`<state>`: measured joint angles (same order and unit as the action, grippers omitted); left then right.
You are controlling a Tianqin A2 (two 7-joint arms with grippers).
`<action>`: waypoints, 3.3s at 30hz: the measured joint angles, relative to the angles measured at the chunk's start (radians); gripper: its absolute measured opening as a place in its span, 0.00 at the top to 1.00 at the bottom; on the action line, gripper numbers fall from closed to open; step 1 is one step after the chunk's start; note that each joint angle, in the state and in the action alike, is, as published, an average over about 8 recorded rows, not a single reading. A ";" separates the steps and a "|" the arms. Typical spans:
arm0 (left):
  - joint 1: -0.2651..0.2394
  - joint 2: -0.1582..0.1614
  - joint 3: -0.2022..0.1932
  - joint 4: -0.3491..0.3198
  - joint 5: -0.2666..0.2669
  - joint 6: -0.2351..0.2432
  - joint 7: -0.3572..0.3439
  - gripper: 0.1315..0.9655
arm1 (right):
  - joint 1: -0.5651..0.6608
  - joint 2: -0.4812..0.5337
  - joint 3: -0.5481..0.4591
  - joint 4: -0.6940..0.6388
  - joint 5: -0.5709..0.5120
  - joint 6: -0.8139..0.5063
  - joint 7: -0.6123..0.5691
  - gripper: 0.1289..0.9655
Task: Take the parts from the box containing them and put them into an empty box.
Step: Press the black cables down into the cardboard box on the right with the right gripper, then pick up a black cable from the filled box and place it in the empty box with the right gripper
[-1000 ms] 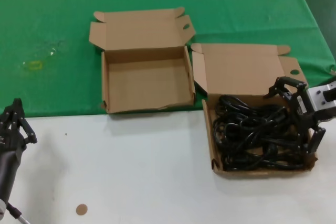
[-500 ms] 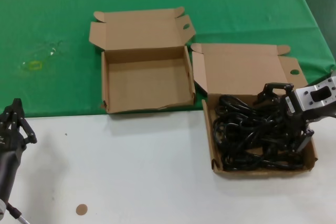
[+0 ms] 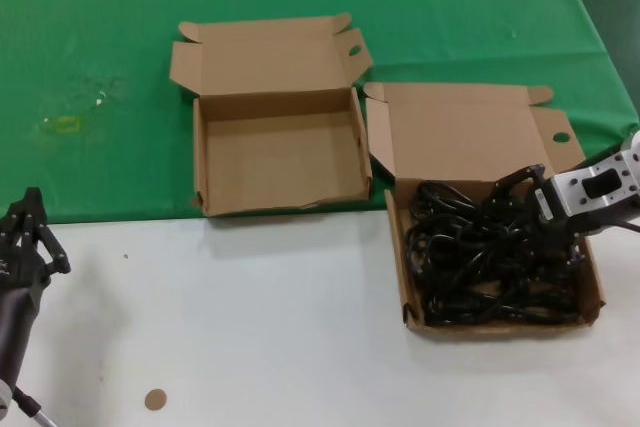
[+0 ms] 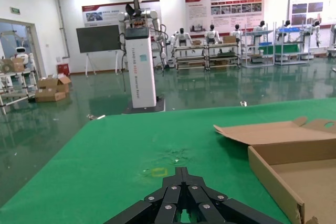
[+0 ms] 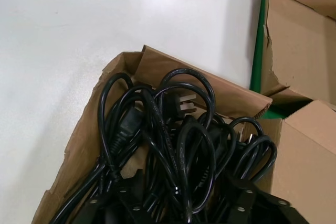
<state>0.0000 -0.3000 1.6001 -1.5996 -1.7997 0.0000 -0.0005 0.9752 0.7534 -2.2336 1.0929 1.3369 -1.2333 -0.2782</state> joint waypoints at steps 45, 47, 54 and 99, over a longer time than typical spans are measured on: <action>0.000 0.000 0.000 0.000 0.000 0.000 0.000 0.99 | 0.233 -0.232 0.026 -0.081 -0.128 0.005 0.104 0.89; 0.000 0.000 0.000 0.000 0.000 0.000 0.000 0.99 | 0.249 -0.275 0.016 -0.127 -0.139 0.035 0.089 0.89; 0.000 0.000 0.000 0.000 0.000 0.000 0.000 0.99 | 0.310 -0.434 -0.004 -0.326 -0.158 0.146 0.023 0.89; 0.000 0.000 0.000 0.000 0.000 0.000 0.000 0.99 | 0.485 -0.753 -0.499 -0.925 0.419 0.525 -0.210 0.88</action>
<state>0.0000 -0.3000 1.6001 -1.5997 -1.7997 0.0000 -0.0004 1.4602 0.0000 -2.7323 0.1677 1.7558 -0.7083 -0.4880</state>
